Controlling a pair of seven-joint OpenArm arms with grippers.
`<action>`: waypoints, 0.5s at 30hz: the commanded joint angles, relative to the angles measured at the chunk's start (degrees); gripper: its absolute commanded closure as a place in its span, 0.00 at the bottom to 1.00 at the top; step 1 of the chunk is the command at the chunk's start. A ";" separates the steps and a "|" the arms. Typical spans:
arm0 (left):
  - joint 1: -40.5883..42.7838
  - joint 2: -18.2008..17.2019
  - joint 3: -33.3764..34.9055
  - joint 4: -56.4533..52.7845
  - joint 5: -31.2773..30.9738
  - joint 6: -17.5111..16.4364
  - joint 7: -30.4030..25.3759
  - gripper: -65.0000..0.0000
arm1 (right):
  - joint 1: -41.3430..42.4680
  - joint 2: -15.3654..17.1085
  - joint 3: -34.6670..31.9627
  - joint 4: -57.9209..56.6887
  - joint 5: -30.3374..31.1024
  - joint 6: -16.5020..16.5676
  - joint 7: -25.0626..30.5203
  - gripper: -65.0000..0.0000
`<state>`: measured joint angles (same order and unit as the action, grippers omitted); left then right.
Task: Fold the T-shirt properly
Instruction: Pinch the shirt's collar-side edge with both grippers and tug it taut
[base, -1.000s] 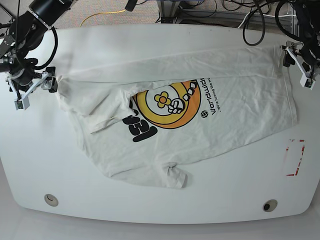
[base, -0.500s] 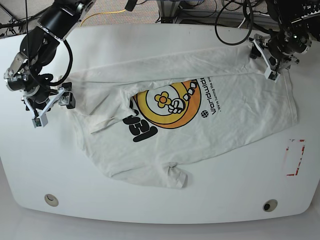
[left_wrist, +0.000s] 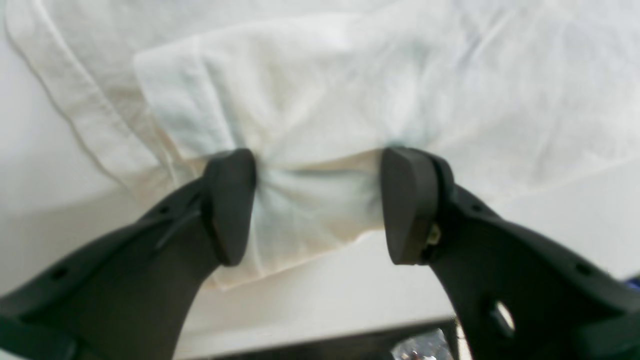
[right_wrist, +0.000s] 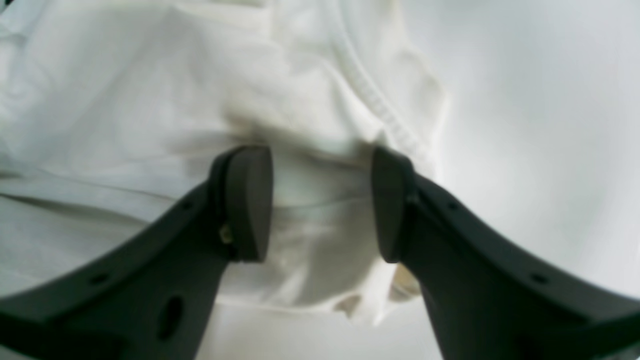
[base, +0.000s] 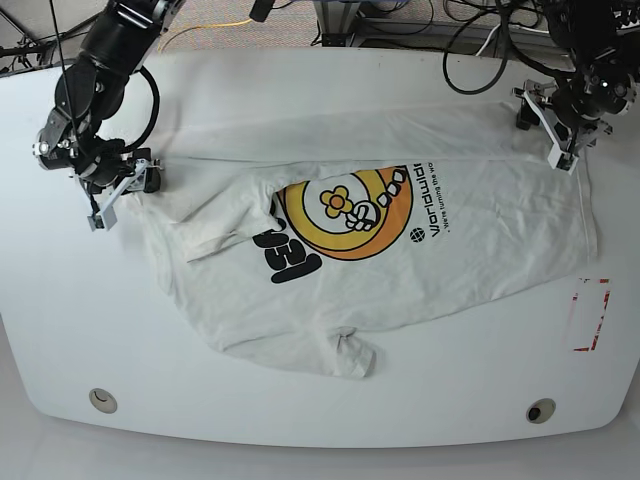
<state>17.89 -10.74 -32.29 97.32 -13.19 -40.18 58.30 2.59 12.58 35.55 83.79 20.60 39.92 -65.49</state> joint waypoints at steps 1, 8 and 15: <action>0.79 -0.55 -0.28 -0.66 3.74 0.18 2.14 0.43 | -1.23 2.06 0.19 0.74 0.45 0.08 2.15 0.54; 0.26 -3.10 1.48 -0.39 3.48 0.18 2.14 0.43 | -8.08 3.47 0.27 1.71 0.98 0.08 4.88 0.55; -0.09 -5.39 4.03 0.04 3.39 0.18 2.14 0.43 | -13.10 3.64 4.58 11.73 0.98 0.08 4.70 0.54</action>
<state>17.45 -15.03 -28.36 96.97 -12.43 -40.34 58.65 -10.83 15.03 39.92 91.26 20.73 39.92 -61.98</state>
